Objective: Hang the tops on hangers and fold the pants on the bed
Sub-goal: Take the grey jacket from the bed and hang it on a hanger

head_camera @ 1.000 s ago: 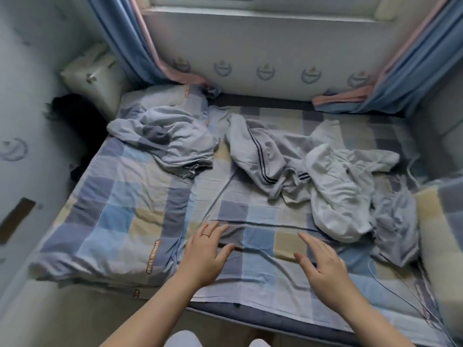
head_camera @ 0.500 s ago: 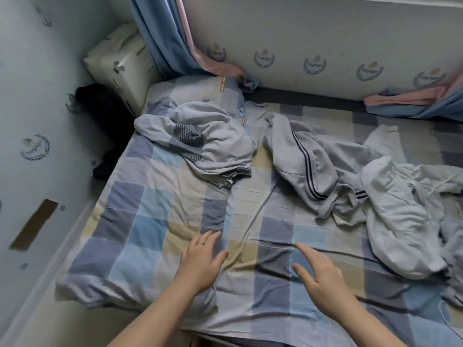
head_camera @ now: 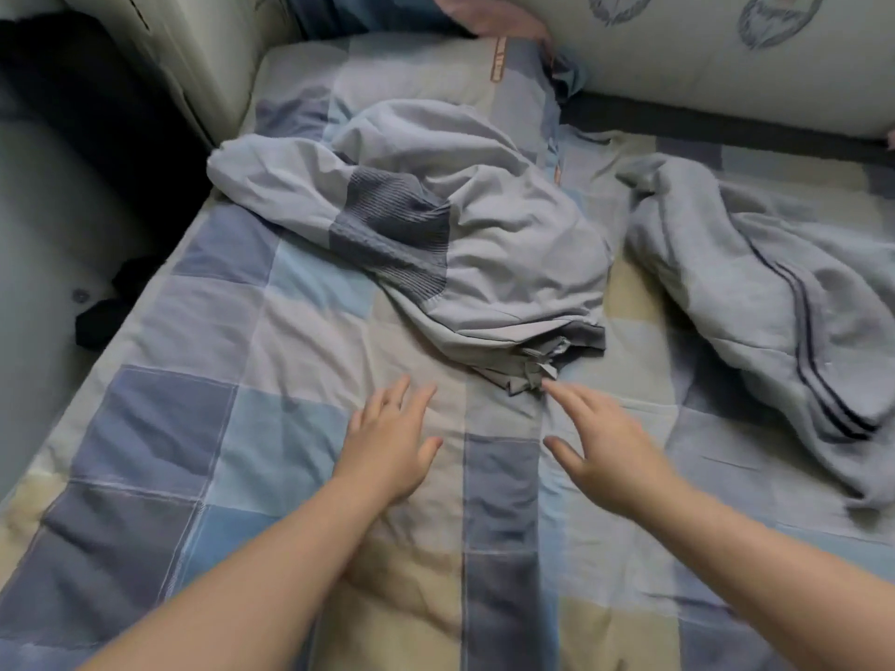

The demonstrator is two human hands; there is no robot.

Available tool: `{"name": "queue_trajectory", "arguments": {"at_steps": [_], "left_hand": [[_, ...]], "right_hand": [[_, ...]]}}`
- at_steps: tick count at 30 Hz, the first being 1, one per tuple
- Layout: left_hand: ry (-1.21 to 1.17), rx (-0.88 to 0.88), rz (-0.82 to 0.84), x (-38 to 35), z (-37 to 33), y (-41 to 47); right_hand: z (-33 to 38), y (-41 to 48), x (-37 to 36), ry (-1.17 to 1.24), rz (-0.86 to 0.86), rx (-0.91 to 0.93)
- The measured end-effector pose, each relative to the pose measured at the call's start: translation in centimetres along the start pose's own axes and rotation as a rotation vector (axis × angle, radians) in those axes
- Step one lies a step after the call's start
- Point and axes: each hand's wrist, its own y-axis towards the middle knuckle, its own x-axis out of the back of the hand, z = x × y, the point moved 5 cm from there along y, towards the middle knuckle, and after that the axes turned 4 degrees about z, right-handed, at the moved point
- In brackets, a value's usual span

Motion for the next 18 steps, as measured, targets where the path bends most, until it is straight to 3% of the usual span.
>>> {"name": "queue_trajectory", "arguments": {"at_steps": [4, 8, 15, 18], "left_hand": [[-0.132, -0.017, -0.121, -0.9, 2.8, 10.5], [-0.096, 0.012, -0.217, -1.5, 5.2, 17.8], [-0.145, 0.083, -0.368, -2.1, 6.5, 21.7], [-0.183, 0.121, -0.36, -1.7, 6.2, 21.5]], "right_hand": [[2.9, 11.1, -3.5, -0.115, -0.161, 0.07], [4.0, 19.1, -6.4, -0.191, -0.14, 0.034], [2.5, 23.3, -9.1, -0.204, -0.282, 0.106], [2.5, 23.3, -8.9, -0.191, -0.22, 0.101]]}}
